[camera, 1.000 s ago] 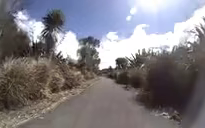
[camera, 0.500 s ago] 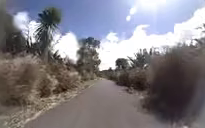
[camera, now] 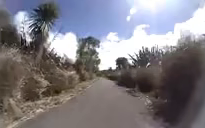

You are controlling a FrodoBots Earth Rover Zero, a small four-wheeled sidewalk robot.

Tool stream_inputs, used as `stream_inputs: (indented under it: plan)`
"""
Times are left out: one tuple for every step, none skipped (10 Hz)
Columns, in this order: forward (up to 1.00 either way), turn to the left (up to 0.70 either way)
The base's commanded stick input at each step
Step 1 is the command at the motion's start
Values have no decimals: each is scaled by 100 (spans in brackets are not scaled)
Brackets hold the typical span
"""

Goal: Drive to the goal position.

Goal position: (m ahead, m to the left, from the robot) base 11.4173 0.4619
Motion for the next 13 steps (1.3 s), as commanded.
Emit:
stream_inputs:
  plan:
    - [100, 0]
    - [100, 0]
    - [100, 0]
    - [100, 0]
    - [100, 0]
    - [100, 0]
    - [100, 0]
    - [100, 0]
    - [100, 0]
    - [100, 0]
    - [100, 0]
    - [100, 0]
    - [100, 0]
